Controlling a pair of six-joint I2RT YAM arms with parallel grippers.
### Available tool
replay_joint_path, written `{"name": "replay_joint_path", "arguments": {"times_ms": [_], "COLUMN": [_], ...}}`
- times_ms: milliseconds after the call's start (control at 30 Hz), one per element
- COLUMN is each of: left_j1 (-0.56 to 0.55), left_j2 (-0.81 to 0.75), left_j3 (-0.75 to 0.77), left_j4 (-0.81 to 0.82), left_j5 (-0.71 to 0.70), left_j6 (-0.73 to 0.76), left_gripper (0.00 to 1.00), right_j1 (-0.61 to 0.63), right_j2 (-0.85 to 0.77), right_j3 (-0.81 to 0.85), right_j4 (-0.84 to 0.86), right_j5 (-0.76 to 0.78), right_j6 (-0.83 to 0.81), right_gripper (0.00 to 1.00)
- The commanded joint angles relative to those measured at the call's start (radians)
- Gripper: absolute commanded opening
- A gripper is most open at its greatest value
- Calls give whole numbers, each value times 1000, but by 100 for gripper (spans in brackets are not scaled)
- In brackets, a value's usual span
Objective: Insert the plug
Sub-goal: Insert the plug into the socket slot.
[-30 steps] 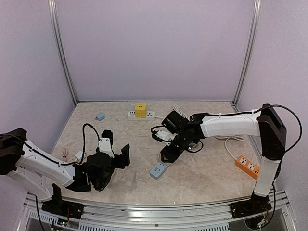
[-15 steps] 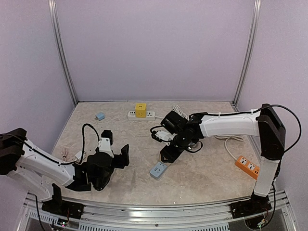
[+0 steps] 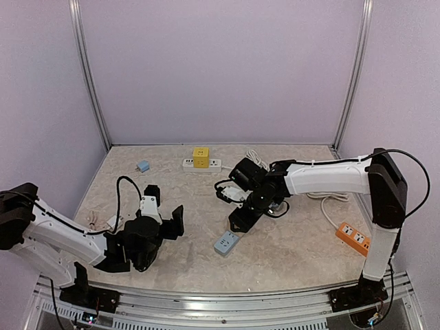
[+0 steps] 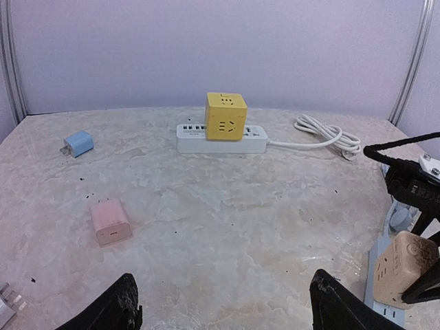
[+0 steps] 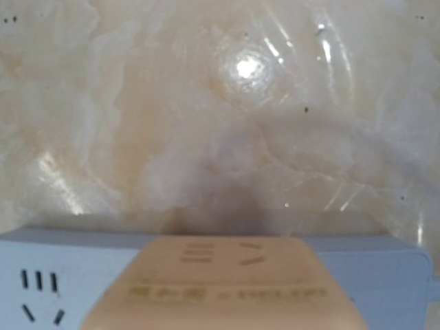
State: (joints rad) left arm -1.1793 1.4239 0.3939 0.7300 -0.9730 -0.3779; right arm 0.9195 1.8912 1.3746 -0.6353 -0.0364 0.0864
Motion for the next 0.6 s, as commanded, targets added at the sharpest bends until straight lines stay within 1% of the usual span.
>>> {"name": "replay_joint_path", "arguments": {"times_ms": [0, 133, 167, 200, 233, 433, 467, 533, 567], "left_j1": [8, 14, 15, 18, 21, 47, 53, 70, 83], "left_j2": [-12, -27, -35, -40, -49, -101, -110, -140, -161], "left_j3": [7, 13, 13, 14, 14, 14, 14, 18, 25], "left_j4": [-20, -34, -39, -45, -51, -95, -105, -151, -198], "left_j5": [-1, 0, -3, -6, -8, -23, -32, -44, -47], "left_j6": [3, -1, -2, -4, -7, -10, -9, -13, -31], "left_gripper": [81, 81, 81, 81, 81, 81, 81, 82, 84], "right_j1": [-13, -15, -16, -16, -16, -31, -32, -35, -38], "right_j2": [9, -6, -11, -14, -20, -42, -47, -68, -83], "right_j3": [23, 18, 18, 18, 18, 30, 30, 27, 23], "right_j4": [-29, -10, -6, -2, 1, 17, 17, 16, 17], "right_j5": [29, 29, 29, 29, 29, 29, 49, 81, 90], "right_j6": [7, 11, 13, 14, 14, 26, 31, 39, 42], "right_gripper": [47, 66, 75, 93, 99, 100, 100, 100, 100]}}
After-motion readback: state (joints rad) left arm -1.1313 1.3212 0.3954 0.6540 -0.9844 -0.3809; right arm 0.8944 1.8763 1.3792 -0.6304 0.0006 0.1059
